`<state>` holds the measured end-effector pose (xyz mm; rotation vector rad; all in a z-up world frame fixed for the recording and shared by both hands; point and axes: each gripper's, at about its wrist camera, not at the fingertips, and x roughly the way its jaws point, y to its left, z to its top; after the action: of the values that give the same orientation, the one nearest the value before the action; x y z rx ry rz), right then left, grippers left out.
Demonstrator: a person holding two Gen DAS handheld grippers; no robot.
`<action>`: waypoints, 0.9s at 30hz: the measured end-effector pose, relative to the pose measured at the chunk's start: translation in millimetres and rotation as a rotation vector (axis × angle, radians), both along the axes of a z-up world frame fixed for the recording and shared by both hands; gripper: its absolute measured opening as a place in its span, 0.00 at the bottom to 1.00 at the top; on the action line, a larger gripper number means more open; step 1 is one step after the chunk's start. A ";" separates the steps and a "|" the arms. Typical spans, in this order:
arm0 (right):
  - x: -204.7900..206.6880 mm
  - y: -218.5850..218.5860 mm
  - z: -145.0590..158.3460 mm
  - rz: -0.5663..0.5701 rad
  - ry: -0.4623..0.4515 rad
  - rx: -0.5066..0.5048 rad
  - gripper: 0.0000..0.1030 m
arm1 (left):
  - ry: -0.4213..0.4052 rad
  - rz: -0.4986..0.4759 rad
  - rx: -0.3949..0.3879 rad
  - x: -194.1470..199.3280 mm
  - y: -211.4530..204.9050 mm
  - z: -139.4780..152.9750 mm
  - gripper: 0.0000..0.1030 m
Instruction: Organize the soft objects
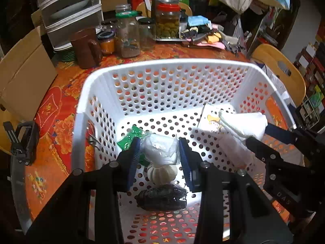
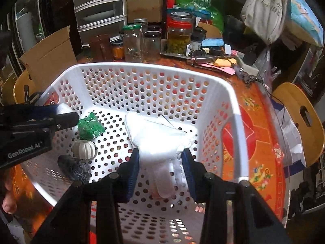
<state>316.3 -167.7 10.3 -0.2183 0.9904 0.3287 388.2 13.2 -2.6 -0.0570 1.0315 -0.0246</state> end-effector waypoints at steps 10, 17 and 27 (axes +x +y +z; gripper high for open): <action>2.7 3.0 -12.4 0.030 0.023 -0.008 0.40 | 0.009 -0.003 0.011 1.3 -1.5 -8.2 0.38; -1.5 0.8 -13.2 0.026 0.017 0.025 0.41 | -0.021 -0.017 -0.015 -5.8 -3.9 -1.8 0.51; -26.3 -3.5 12.6 0.045 -0.072 0.062 0.74 | -0.181 0.000 -0.076 -44.6 7.9 41.1 0.98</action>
<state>290.0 -171.2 22.9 -0.1950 0.9036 0.3898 343.6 21.0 38.5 -0.1214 0.8496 -0.0678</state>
